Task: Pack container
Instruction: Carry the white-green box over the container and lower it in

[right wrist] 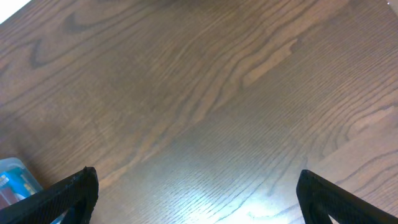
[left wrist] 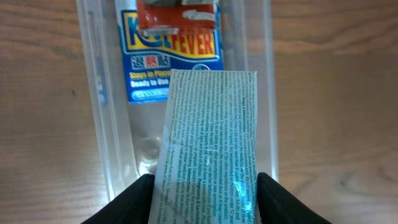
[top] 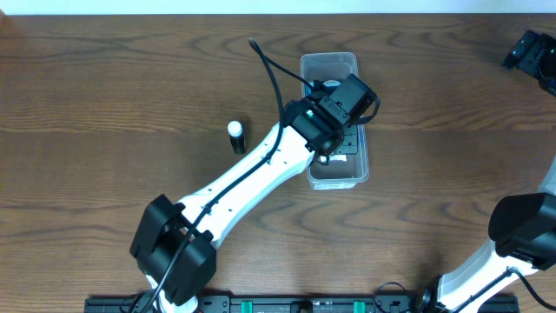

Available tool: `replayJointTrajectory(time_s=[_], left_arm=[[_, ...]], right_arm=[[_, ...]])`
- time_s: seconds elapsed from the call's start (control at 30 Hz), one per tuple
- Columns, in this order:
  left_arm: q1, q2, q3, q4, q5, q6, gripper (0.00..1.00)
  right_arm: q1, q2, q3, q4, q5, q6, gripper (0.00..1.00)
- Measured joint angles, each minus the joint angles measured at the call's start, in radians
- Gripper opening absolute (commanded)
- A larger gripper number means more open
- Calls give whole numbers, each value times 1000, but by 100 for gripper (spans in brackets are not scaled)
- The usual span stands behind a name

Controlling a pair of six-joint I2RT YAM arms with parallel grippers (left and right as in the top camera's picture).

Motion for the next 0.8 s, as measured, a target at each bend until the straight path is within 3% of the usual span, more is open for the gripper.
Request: replayJointTrajectory(time_s=[0.47, 0.8], left_arm=[[0, 153, 0, 29, -34, -28, 52], [0, 165, 0, 35, -33, -29, 52]], right_arm=[[0, 0, 0, 0, 0, 0, 99], [0, 0, 0, 0, 0, 0, 99]])
